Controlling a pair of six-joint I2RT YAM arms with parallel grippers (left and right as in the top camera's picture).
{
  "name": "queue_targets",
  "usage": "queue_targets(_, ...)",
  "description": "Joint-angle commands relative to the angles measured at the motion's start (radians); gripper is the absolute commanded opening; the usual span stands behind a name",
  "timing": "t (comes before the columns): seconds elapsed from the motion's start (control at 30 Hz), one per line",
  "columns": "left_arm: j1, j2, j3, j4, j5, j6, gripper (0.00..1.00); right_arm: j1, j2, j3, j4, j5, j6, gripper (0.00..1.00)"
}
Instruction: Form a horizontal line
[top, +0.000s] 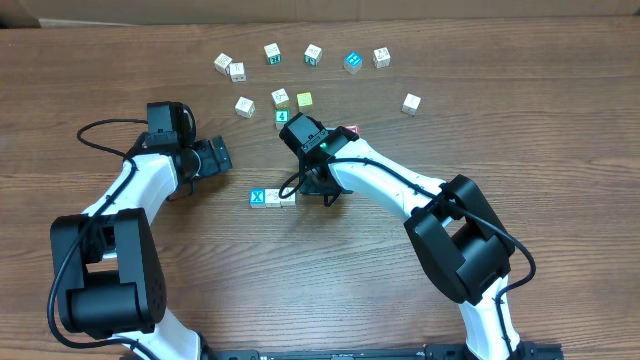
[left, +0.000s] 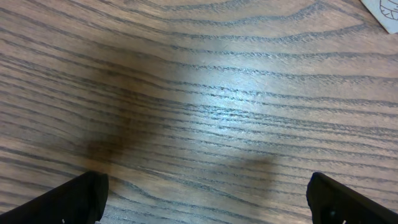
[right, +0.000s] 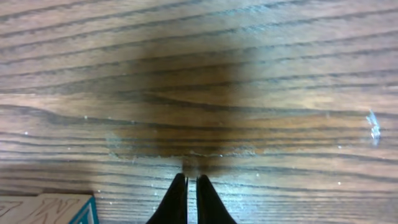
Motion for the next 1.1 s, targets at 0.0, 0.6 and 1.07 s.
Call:
queue_targets(0.0,-0.001,0.013,-0.004,0.0,0.008,-0.01,1.0,0.0,0.008,-0.003,0.002,0.021,0.003,0.04)
queue_targets(0.6,-0.001,0.013,-0.004,0.0,0.008,-0.01,1.0,-0.002,0.008,-0.003,0.009,0.019,0.003,0.04)
queue_targets(1.07,-0.001,0.013,-0.004,0.0,0.008,-0.01,1.0,-0.002,-0.002,-0.003,-0.003,0.074,-0.008,0.04)
